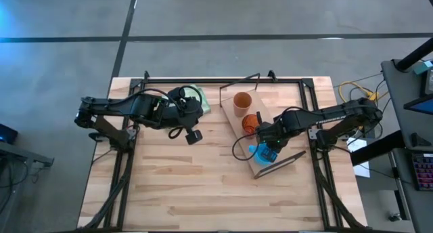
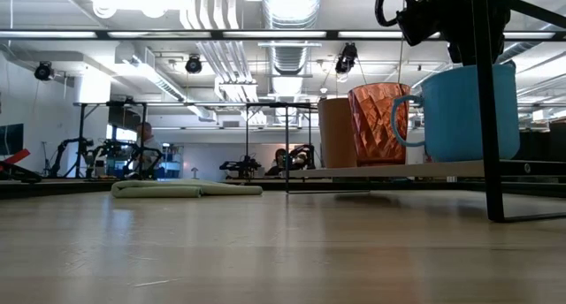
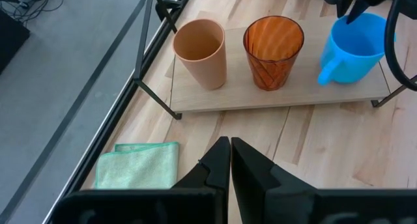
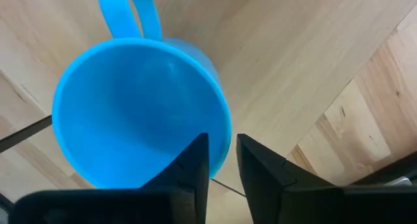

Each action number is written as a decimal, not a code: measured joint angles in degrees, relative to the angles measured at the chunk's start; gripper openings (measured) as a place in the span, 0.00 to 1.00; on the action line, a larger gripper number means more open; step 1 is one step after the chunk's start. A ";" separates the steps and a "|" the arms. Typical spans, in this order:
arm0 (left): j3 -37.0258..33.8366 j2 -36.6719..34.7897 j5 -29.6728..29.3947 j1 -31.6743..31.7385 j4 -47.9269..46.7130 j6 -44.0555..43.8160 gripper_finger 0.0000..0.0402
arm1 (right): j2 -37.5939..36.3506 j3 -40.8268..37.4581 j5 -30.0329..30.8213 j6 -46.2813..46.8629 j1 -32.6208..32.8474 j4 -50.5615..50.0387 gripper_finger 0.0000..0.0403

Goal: Stack small to large cups/mugs on shelf
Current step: Return to Home Position

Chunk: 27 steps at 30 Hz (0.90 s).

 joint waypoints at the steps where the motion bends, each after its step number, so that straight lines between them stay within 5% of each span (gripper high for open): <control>1: 0.00 0.00 0.00 0.00 0.00 0.00 0.00 | 0.00 0.00 0.01 -0.01 0.00 0.00 0.18; 10: 0.00 0.00 -0.26 0.00 0.00 0.00 0.00 | -0.02 4.55 -0.01 0.00 0.03 -1.71 0.18; 27: 3.11 -8.36 3.56 -0.11 0.12 -0.01 0.00 | -6.63 32.46 1.85 -8.41 0.81 -4.41 0.14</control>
